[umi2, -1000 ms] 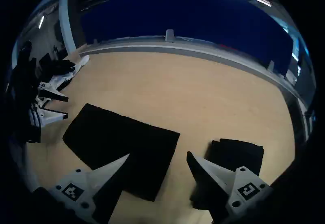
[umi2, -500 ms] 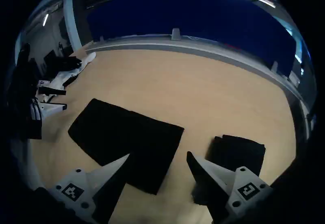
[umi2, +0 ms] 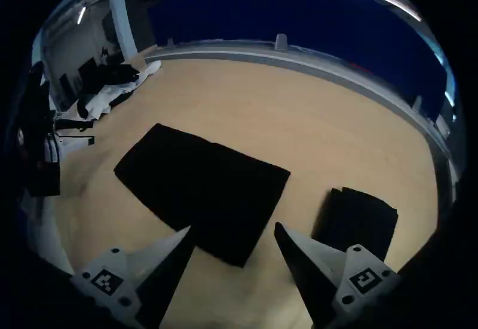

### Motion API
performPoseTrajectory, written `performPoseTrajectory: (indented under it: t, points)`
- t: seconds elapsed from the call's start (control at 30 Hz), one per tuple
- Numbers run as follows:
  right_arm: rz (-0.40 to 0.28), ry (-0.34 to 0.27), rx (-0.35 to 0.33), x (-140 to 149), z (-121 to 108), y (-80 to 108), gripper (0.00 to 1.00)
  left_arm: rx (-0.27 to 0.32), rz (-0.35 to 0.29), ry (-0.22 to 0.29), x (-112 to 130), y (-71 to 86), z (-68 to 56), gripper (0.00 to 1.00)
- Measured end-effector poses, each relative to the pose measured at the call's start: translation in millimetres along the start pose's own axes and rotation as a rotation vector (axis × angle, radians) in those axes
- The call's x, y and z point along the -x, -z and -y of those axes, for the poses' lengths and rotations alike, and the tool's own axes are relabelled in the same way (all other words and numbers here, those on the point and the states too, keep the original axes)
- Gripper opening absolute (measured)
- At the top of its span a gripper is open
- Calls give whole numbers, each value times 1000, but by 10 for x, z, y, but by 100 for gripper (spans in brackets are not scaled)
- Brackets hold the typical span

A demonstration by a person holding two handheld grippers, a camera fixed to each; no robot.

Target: Fold towel

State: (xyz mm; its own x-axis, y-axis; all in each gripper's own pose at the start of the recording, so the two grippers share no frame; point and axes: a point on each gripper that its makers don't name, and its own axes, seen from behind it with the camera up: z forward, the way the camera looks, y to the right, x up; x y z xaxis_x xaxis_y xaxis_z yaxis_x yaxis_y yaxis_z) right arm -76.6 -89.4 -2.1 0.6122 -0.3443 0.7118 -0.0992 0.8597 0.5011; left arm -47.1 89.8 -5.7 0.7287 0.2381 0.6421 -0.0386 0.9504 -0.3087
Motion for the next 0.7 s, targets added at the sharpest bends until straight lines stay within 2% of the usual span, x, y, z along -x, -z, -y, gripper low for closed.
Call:
performPoseTrajectory:
  t: [0.27, 0.47, 0.7]
  points:
    - [29, 30, -24, 135, 51, 46, 98, -55, -3, 56, 183, 243, 141, 90]
    - [45, 37, -26, 193, 39, 22, 98, -72, 0, 86, 247, 318, 201, 90]
    - [68, 49, -27, 303, 40, -8, 98, -78, -3, 90, 264, 379, 220, 90]
